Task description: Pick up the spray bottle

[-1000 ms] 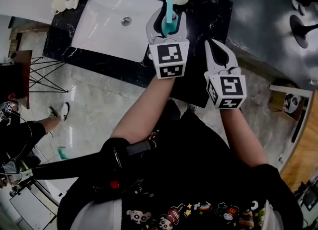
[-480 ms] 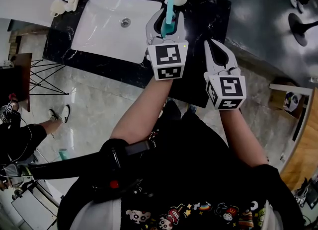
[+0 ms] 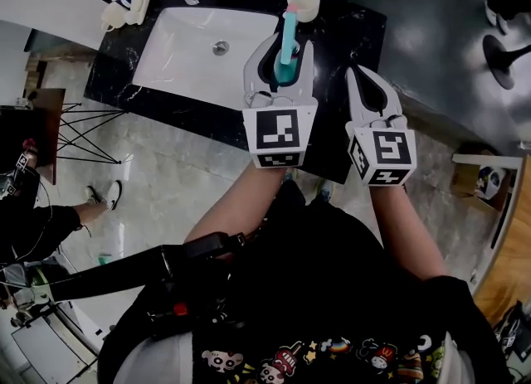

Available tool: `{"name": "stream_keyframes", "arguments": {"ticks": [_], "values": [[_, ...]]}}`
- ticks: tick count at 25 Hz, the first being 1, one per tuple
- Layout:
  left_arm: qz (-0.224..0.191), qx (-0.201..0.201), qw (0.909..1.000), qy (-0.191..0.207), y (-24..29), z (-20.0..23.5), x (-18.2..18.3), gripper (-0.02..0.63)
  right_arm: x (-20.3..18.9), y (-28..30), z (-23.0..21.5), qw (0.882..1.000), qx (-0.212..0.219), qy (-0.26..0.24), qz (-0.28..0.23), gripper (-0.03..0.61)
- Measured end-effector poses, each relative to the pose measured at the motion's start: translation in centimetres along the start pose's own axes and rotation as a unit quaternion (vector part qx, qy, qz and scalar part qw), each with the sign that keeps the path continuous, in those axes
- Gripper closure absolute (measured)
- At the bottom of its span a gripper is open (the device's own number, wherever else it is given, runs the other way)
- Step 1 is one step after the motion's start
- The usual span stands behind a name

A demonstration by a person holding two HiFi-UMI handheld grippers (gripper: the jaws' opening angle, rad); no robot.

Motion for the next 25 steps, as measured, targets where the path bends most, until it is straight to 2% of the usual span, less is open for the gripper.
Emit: {"name": "stream_keyframes", "arguments": {"ticks": [3, 5, 11, 15, 19, 25], "values": [[-0.01, -0.001, 0.9999, 0.003, -1.7, -0.4, 1.0, 0.466, 0.7, -0.5, 0.0, 1.0, 0.0, -0.003, -0.014, 0.554], [-0.017, -0.004, 0.9998, -0.009, -2.6, -0.8, 0.9, 0.466, 1.1, -0.9, 0.0, 1.0, 0.001, -0.004, -0.022, 0.554], [0.001, 0.005, 1.0, -0.001, -4.3, -1.4, 0.5, 0.466, 2.0, -2.2, 0.2, 0.999, 0.003, -0.015, -0.038, 0.554], [-0.007, 0.0, 0.9999, -0.015, -4.5, -1.6, 0.2, 0.466, 2.4, -2.6, 0.4, 0.999, 0.003, -0.02, -0.047, 0.555], [-0.001, 0.008, 1.0, -0.004, -4.5, -1.5, 0.5, 0.466, 2.7, -2.8, 0.2, 0.998, 0.004, -0.022, -0.052, 0.555], [-0.006, 0.004, 0.9998, -0.018, -4.0, -1.7, 0.5, 0.466, 3.3, -3.0, -0.3, 0.998, 0.003, -0.027, -0.058, 0.555]]}}
Point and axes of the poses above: the fingertips, and each gripper's own axes: y forward along the fingers, z to its left, x out of its top, the point moved 9 cm from there along -y, backward along the fingers, and after that the axes turned 8 degrees about -y, right-handed, at the moved point
